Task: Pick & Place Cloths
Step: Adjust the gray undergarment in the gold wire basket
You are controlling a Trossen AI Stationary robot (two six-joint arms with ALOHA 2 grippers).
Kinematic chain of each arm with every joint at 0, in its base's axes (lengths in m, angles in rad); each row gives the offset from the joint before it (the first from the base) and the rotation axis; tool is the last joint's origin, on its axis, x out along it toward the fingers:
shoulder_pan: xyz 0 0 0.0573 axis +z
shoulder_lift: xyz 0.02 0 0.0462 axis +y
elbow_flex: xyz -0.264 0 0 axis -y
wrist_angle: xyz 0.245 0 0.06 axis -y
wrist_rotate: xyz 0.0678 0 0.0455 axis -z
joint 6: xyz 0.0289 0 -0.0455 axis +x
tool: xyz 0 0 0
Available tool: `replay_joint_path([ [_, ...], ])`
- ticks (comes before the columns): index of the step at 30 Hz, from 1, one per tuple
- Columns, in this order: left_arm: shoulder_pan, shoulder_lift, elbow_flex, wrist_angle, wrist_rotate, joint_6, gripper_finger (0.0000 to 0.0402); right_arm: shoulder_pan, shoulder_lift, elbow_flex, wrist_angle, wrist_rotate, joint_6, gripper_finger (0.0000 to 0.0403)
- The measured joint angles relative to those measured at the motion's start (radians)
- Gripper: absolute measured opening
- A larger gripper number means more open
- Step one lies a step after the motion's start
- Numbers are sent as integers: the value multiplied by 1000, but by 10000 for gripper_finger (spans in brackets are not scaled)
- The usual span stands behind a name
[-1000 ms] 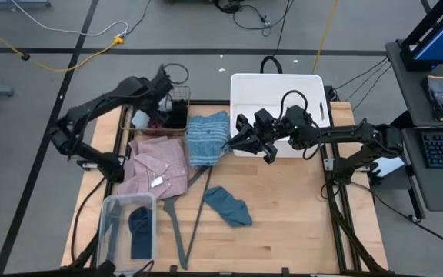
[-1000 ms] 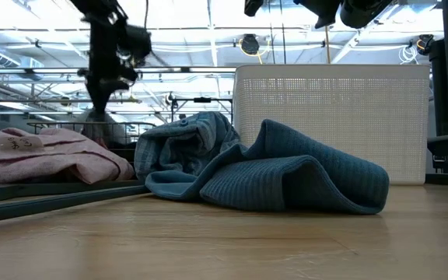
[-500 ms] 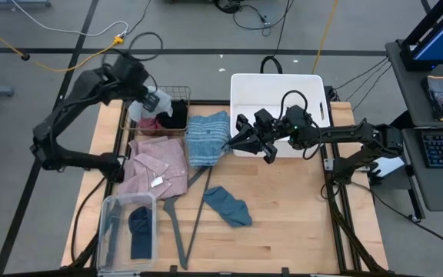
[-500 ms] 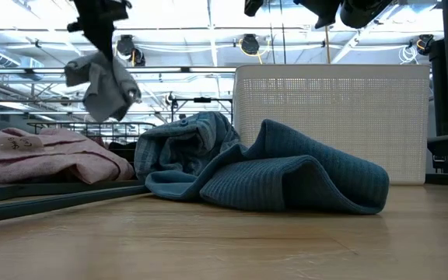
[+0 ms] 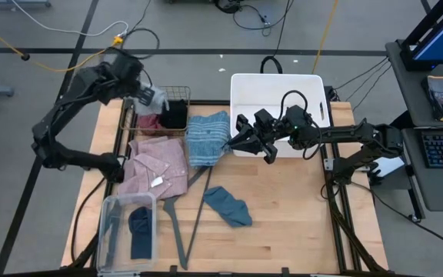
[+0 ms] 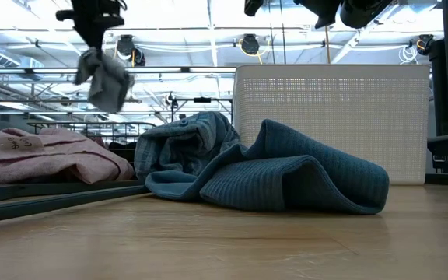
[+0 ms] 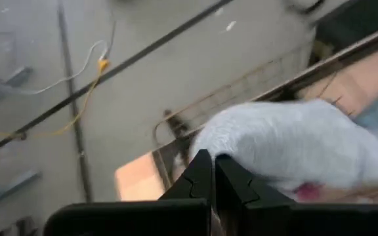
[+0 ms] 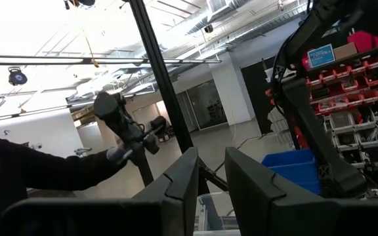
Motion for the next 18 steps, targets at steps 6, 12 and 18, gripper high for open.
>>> replay_joint_path([
  [6, -1, 30, -2, 33, 154, 33, 0, 0, 0, 0, 0, 0, 0, 73],
  [12, -3, 33, -2, 101, 226, 40, 0, 0, 0, 0, 0, 0, 0, 73],
  [18, 1, 33, -2, 32, 104, 23, 0, 0, 0, 0, -1, -1, 0, 73],
])
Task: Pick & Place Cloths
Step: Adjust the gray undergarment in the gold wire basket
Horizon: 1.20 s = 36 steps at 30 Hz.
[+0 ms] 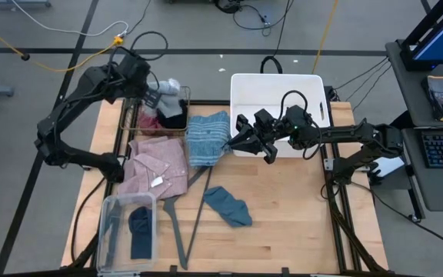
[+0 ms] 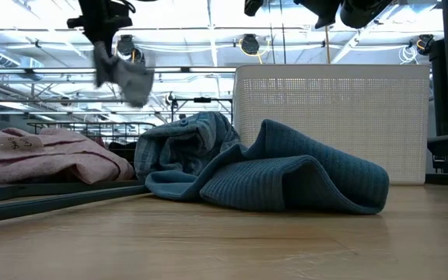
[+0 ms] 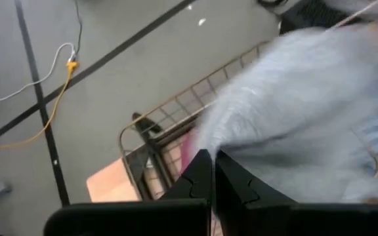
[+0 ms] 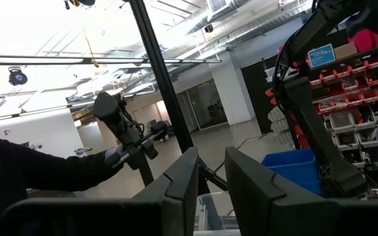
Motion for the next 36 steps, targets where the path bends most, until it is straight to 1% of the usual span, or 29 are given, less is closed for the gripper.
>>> replay_joint_path([
  [8, 2, 0, 0, 7, -6, -19, 0, 0, 0, 0, -2, 0, 0, 73],
  [14, 2, 0, 0, 15, -44, -19, 0, 0, 0, 0, -4, 0, 0, 73],
  [18, 2, 0, 0, 15, -48, -21, 0, 0, 0, 0, -4, 0, 0, 73],
  [23, 2, 5, -21, 18, -50, -68, 0, 0, 0, 0, -4, 0, 0, 73],
  [29, 2, 57, -41, 6, -75, -163, 0, 0, 0, 0, -3, 0, 0, 73],
  [33, 2, 120, -41, 7, -76, -195, 0, 0, 0, 0, -3, 0, 0, 73],
  [36, 2, 168, -41, -8, -107, -227, 0, 0, 0, 0, -3, 0, 0, 73],
])
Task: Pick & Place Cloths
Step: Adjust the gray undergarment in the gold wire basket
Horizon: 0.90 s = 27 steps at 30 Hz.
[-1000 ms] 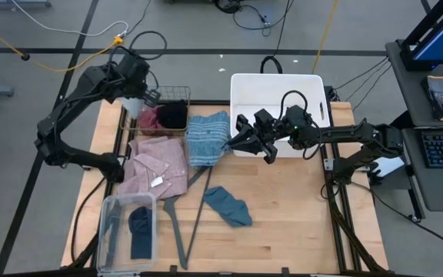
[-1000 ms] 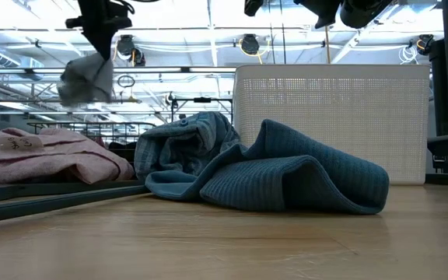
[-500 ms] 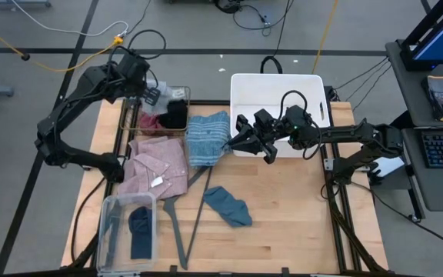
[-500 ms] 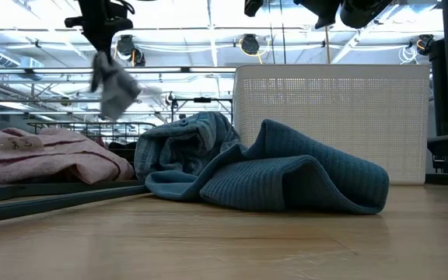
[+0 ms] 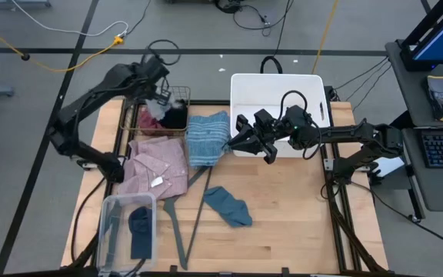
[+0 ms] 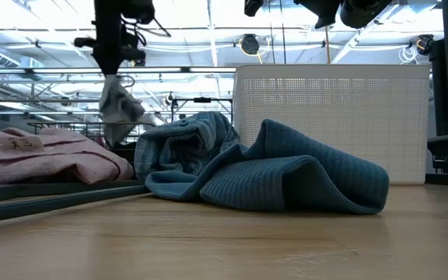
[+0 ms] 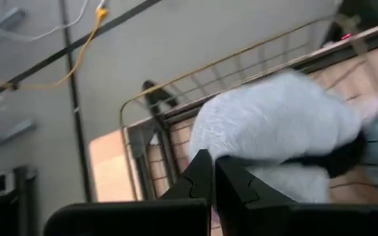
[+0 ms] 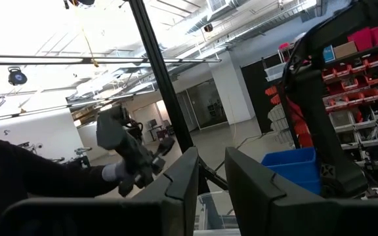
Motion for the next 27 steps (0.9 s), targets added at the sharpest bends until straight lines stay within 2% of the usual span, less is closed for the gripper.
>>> replay_joint_path([
  [12, 0, 171, 0, -146, -113, -124, 0, 0, 0, 0, -3, 6, 0, 73],
  [27, 38, 249, -17, -116, -35, -94, 0, 0, 0, 0, -4, 26, 52, 73],
])
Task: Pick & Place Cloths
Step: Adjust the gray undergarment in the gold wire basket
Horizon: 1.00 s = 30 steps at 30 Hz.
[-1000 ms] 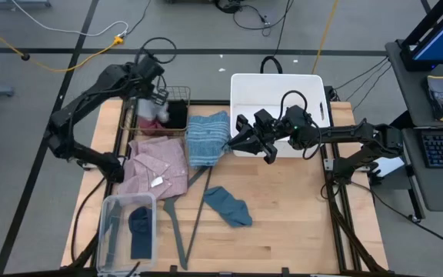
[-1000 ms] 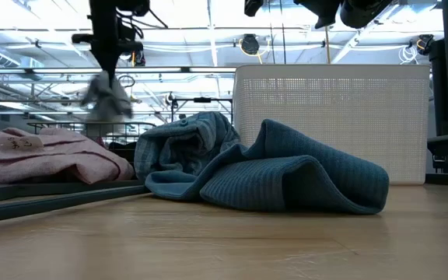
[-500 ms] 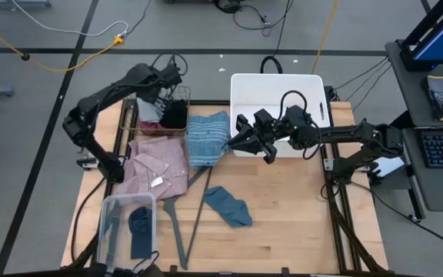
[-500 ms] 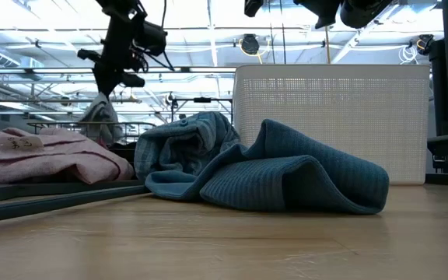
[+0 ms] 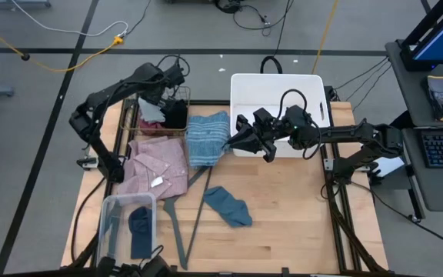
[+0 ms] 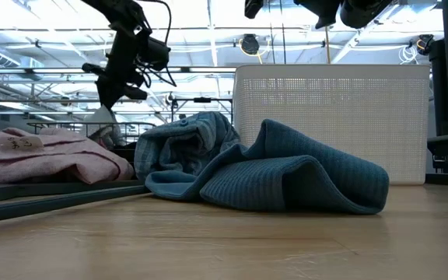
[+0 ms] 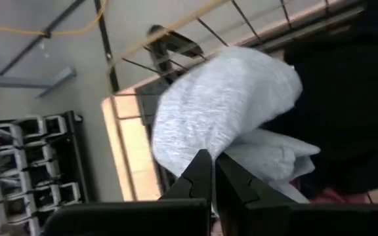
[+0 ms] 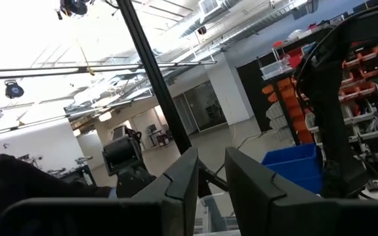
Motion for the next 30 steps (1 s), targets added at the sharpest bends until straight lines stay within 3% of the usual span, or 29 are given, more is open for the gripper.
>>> replay_joint_path([
  [10, 1, 0, -168, 106, 169, 4, 0, 0, 0, 0, 0, -2, 0, 73],
  [21, 2, 0, -208, 169, 258, 23, 5, 0, 0, 0, 0, -3, 0, 73],
  [25, 2, -3, -208, 160, 290, 44, 28, 0, 0, 0, 0, -4, 0, 73],
  [30, -1, -18, -208, 150, 294, 78, 88, 0, 0, 0, 0, -12, 1, 73],
])
